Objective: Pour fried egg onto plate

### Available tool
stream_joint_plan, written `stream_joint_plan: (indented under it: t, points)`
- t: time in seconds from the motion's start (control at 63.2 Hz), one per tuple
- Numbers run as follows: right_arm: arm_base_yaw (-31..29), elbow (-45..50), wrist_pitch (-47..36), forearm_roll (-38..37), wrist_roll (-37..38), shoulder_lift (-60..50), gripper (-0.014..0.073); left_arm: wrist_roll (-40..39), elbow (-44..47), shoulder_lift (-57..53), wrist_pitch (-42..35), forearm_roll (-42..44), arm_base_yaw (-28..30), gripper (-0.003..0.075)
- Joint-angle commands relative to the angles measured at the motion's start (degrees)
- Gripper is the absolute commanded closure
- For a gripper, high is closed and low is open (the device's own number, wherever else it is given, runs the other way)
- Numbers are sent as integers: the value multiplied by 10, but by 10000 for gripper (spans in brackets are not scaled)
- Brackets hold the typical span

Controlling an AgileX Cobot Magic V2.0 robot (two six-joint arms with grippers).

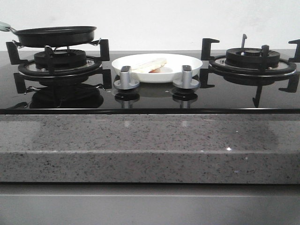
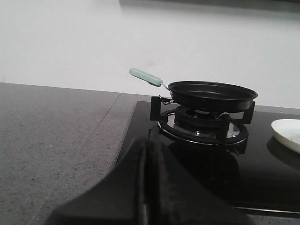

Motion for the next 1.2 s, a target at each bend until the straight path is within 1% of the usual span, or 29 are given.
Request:
stream_joint_plan:
  t: [0.0,0.174,0.269,0.443,0.902,1.029,1.108,1.187]
  points:
    - [-23,41,-114,-3,-9,-46,711,-6,4,-10,-49,-4,0,741]
    - [-30,151,-190,-3,-9,-126,711,-6,4,-10,-49,-4,0,741]
    - [-30,189,-225,-3,-9,-151,711,-6,4,-10,-49,-4,0,741]
    - [-26,242,-261,-3,-9,-178,711,-6,4,-10,-49,-4,0,741]
    - [-26,242,-258,-3,-9,-177,711,-6,4,-10,-49,-4,0,741]
    - [-26,242,-298,-3,-3,-177,711,-6,4,-10,-49,-4,0,741]
    - [-26,242,-328,-24,21,-177,711,-6,4,-10,-49,-4,0,741]
    - [-27,242,-342,-81,68,-177,711,-6,4,-10,-49,-4,0,741]
